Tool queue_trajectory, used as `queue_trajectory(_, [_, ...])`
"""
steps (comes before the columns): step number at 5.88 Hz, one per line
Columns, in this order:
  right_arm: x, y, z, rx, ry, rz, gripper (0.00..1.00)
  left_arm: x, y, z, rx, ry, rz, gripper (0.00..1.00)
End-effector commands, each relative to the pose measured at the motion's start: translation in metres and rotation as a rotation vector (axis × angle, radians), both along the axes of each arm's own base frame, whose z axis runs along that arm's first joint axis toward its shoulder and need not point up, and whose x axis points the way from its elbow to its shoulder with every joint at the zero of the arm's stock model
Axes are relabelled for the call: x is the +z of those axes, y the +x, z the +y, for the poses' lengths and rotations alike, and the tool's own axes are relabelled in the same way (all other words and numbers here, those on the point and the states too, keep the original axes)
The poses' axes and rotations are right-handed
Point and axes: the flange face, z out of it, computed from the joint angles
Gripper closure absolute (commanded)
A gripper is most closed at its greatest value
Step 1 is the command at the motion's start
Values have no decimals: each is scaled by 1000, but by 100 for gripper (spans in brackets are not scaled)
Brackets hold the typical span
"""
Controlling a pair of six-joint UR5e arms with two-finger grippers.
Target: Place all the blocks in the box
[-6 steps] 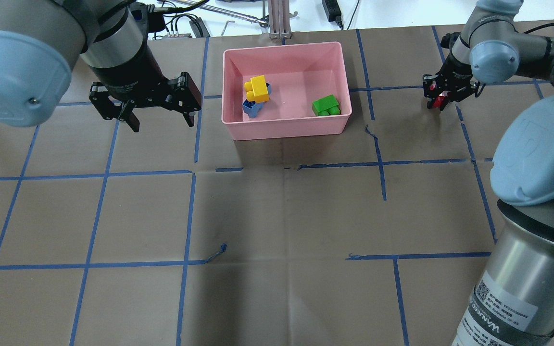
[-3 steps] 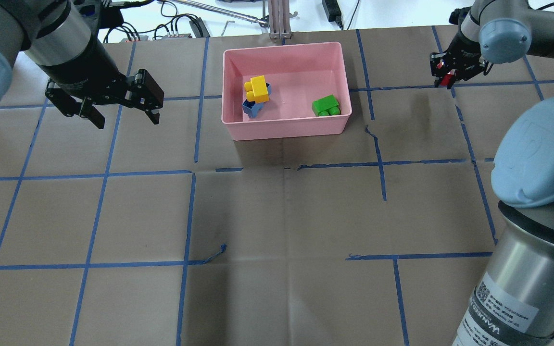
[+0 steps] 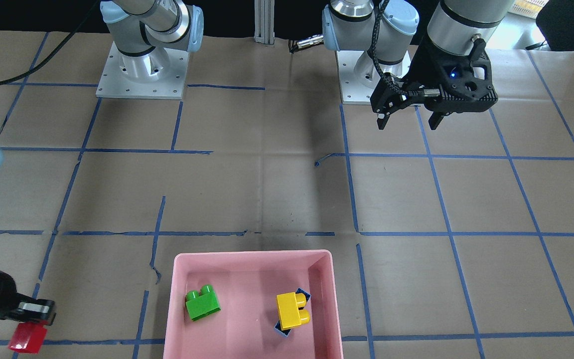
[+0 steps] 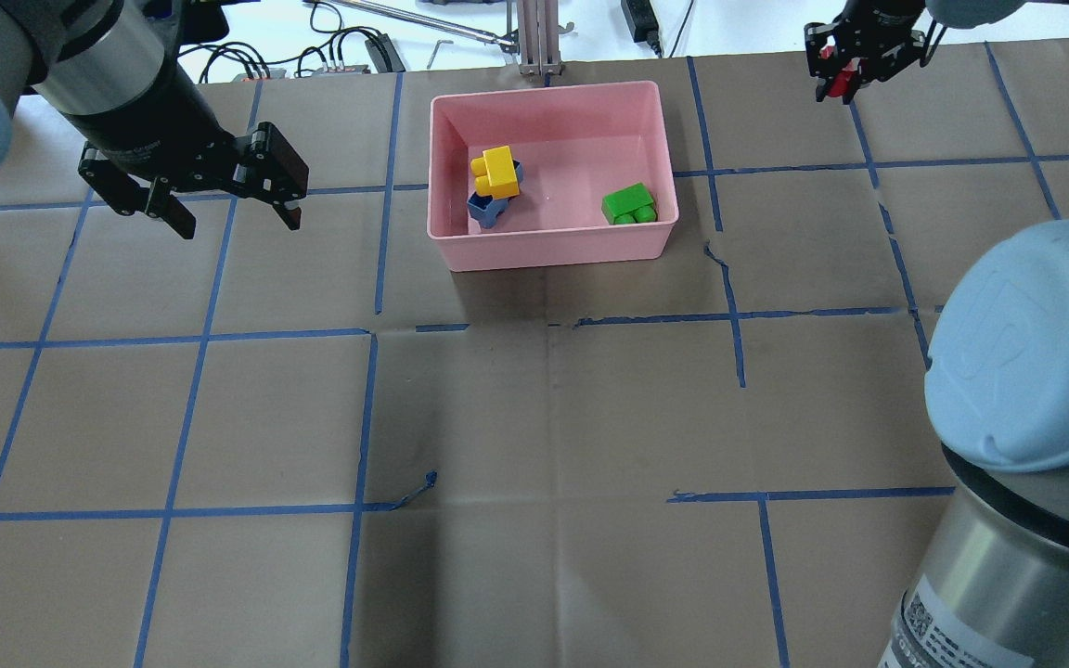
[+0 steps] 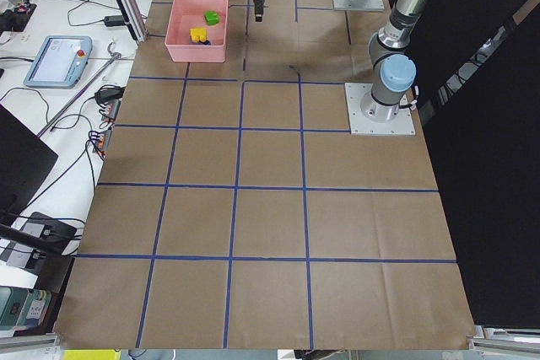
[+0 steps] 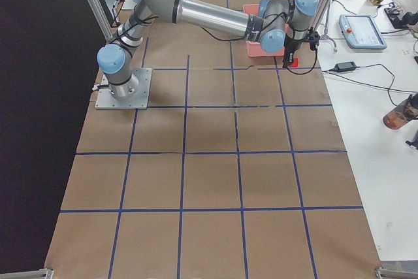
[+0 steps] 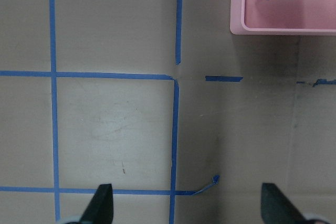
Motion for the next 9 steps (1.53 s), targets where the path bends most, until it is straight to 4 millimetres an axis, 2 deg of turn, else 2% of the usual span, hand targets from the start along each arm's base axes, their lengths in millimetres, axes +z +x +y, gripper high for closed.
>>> queue_trajectory(1, [14, 142, 20, 65, -14, -19, 81, 1, 1, -3, -24, -4, -4, 0])
queue_trajectory(2, [-10, 201, 29, 116, 14, -21, 81, 5, 2, -1, -24, -9, -7, 0])
queue_trajectory(3, [-38, 247, 31, 163, -14, -23, 80, 6, 2, 0, -18, -12, -7, 0])
queue_trajectory(4, [-73, 259, 24, 163, -4, -21, 78, 10, 2, 8, -12, -5, -10, 0])
queue_trajectory(5, [-90, 258, 25, 162, 20, -10, 52, 11, 2, 8, -12, -7, -11, 0])
queue_trajectory(6, [-92, 256, 24, 160, 8, -4, 1, 11, 2, 10, -12, -5, -13, 0])
queue_trajectory(7, [-88, 253, 24, 153, 4, -2, 0, 12, 2, 10, -12, -4, -13, 0])
queue_trajectory(8, [-64, 238, 20, 133, -20, 7, 0, 12, 2, 10, -12, -4, -13, 0])
queue_trajectory(9, [-19, 212, 32, 112, -27, 68, 0, 12, 2, 10, -12, -5, -13, 0])
